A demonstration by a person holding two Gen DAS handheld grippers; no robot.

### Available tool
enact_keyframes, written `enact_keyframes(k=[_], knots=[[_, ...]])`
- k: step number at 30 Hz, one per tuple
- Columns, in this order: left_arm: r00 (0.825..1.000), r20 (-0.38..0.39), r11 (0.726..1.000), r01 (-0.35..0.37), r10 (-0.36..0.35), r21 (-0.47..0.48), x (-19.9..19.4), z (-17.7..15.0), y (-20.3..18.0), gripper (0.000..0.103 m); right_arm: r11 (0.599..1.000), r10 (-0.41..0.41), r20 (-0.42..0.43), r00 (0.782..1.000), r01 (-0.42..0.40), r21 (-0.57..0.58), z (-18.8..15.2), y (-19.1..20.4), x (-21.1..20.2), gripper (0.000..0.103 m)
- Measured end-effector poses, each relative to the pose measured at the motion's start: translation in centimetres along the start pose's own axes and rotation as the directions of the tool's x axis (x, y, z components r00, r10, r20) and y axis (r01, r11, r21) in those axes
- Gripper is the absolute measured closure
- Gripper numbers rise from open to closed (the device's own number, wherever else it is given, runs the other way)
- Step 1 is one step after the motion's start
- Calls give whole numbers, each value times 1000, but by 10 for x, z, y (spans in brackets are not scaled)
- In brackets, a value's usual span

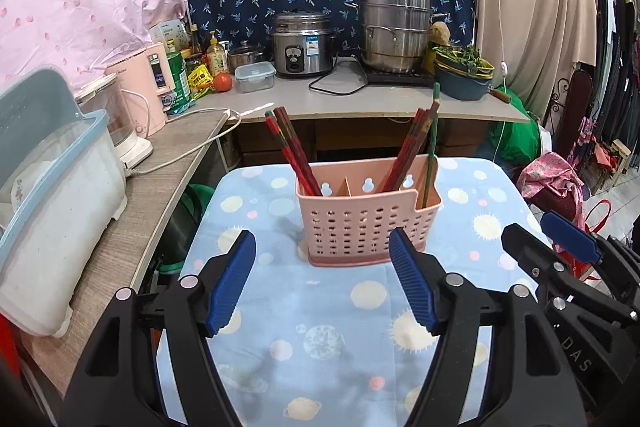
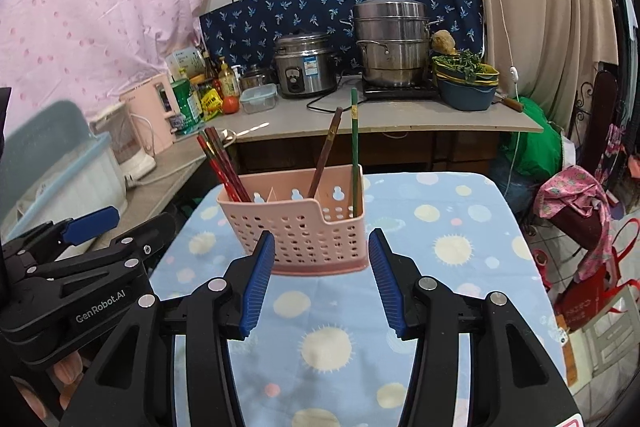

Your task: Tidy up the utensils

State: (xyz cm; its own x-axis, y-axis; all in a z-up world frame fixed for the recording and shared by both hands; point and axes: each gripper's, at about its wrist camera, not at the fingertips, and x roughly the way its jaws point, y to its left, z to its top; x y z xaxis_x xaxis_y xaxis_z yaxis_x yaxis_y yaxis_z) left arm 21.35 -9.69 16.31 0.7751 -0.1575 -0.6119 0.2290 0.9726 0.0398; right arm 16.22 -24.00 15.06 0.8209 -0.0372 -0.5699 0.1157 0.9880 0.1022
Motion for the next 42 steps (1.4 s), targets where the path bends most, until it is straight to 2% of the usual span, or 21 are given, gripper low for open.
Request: enact_keyframes(k=[6,8,13,18,20,25,28,42], knots=[[1000,-19,1000,-6,6,-2,-5,-20,3,35,999,-27,-20,999,27,-22,-15,8,-9,43],[1000,-25,1000,-10,10,-5,-6,-26,5,31,999,-36,-22,999,35,-31,-19,11,-11,39],[998,-52,1000,-25,24,-14,-4,-42,11,30,996,-63,-17,998,62,-67,-31,19,-15,35],[997,-74,999,-36,34,-27,-2,-53,18,28,997,-51,-46,998,48,-56,-40,20,-13,26],[996,-78,999,-43,41,-30,-2,-56,19,24,998,-50,-52,997,48,-43,-43,18,-13,19],[995,-87,998,-59,57,-23,-1,-67,19,16,998,-54,-77,996,51,-33,-51,15,-9,16],[993,-93,997,-69,67,-17,0,-72,19,15,997,-65,-73,995,63,-34,-55,14,-9,6],[989,-108,995,-103,103,1,-1,-88,17,7,996,-90,-92,992,88,-26,-71,11,-8,6]])
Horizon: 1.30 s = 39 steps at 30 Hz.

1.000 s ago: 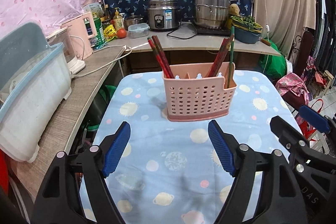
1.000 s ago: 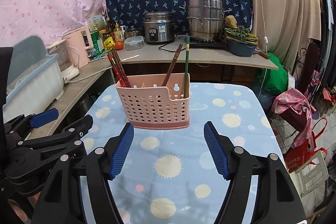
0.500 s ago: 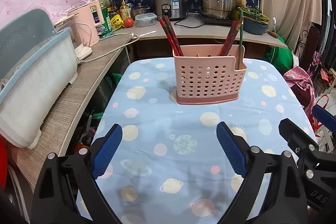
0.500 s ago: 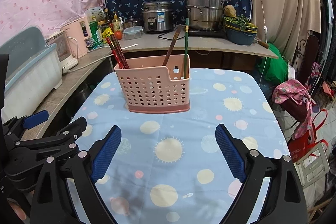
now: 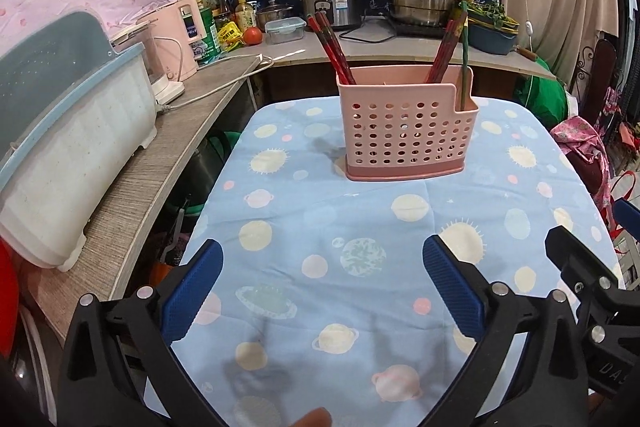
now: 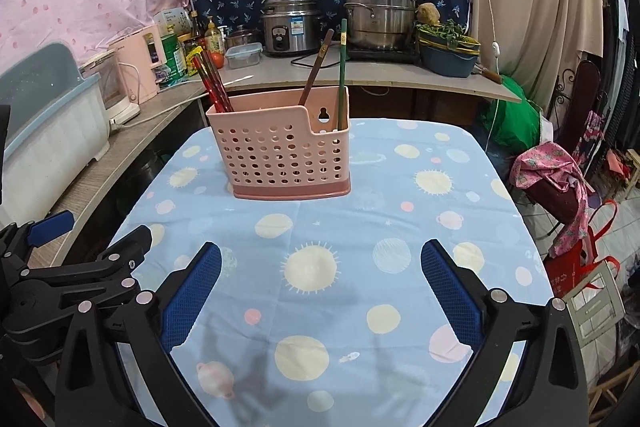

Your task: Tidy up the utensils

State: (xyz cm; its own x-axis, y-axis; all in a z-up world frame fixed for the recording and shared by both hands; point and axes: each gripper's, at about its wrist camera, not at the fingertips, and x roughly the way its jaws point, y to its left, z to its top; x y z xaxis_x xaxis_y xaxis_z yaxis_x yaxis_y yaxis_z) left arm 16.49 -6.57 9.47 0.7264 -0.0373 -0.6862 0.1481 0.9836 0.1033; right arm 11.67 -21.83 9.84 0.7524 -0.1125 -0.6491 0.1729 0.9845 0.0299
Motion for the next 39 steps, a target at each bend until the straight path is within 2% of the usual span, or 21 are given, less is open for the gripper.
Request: enact_keyframes(k=[6,39], knots=[[1000,12,999,-24,24,28,-2,-4,-4,7,1000,-3,-8,1000,4,13,-4,-2,1,6],[999,-8,999,-49,49,18,5,-14,-5,7,1000,-9,-34,999,9,18,-12,-1,6,6]])
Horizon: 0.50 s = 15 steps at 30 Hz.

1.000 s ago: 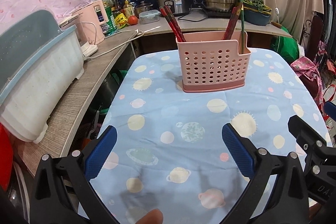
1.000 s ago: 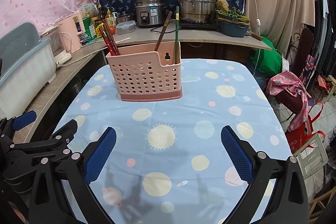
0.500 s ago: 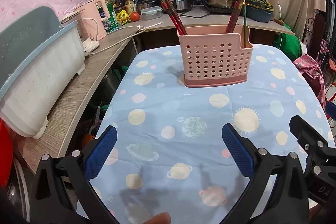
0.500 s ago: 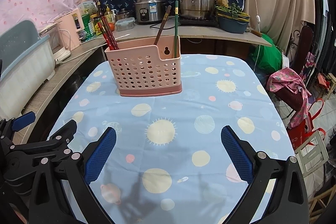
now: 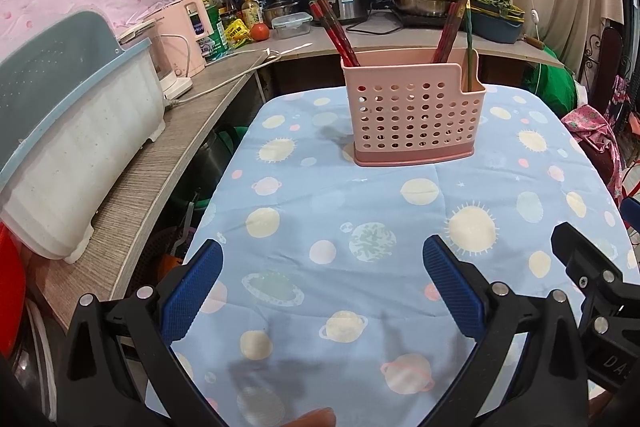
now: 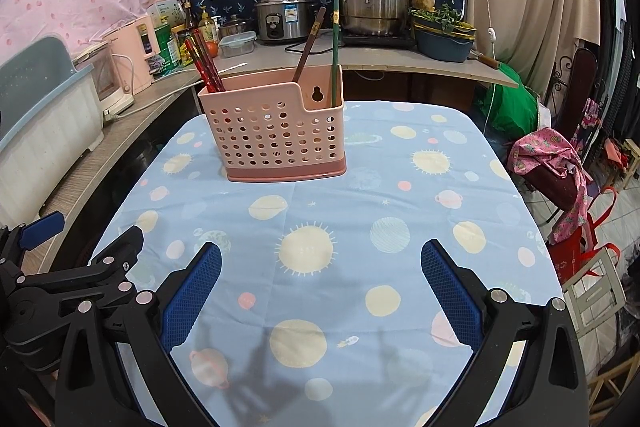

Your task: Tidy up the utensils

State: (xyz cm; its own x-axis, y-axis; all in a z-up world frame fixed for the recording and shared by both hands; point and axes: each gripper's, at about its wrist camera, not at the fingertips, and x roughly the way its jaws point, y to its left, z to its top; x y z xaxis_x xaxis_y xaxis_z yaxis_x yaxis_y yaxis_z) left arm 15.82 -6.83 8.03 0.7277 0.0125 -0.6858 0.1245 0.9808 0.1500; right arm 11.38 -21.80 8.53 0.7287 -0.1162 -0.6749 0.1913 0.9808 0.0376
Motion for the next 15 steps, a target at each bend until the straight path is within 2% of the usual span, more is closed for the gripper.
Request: enact_keyframes(k=[15], knots=[[1000,4,1000,-9,9,2,0,0,1,7,1000,0,1,1000,0,-1,0,0,0,6]])
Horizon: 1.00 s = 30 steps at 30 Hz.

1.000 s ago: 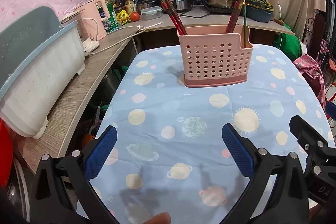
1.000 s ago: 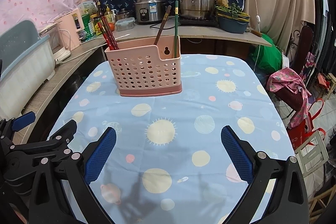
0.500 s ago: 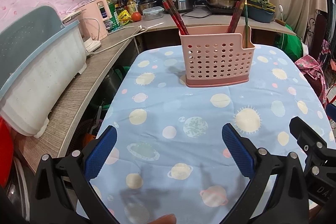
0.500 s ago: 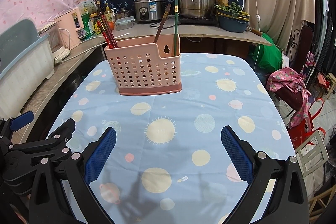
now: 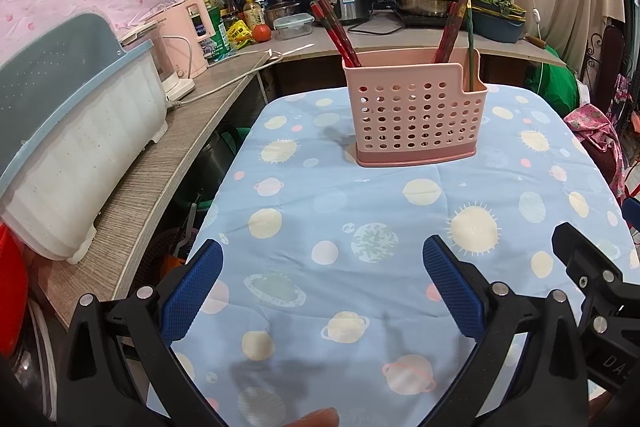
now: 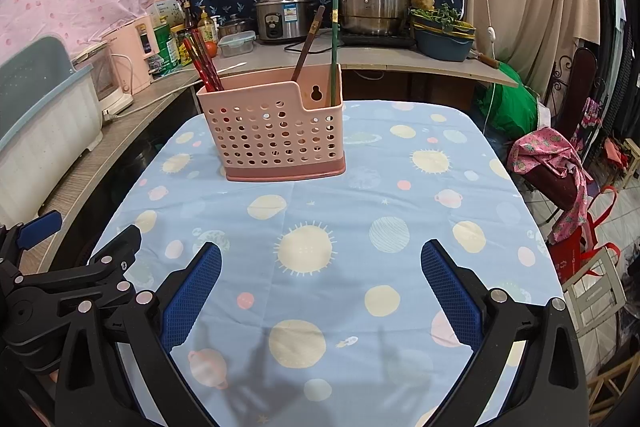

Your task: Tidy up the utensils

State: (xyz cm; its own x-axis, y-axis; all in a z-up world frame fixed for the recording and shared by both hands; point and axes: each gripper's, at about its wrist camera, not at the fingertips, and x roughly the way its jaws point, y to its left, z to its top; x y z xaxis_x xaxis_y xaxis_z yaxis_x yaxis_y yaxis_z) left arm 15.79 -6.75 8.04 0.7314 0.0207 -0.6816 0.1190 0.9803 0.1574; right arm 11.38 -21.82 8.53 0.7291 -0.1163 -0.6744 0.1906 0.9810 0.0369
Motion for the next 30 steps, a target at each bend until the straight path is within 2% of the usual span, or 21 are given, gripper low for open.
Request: enact_keyframes(k=[30], knots=[[1000,-3,1000,-8,8,-4,2,2,1,7,1000,-1,-3,1000,1,2,-1,0,1,6]])
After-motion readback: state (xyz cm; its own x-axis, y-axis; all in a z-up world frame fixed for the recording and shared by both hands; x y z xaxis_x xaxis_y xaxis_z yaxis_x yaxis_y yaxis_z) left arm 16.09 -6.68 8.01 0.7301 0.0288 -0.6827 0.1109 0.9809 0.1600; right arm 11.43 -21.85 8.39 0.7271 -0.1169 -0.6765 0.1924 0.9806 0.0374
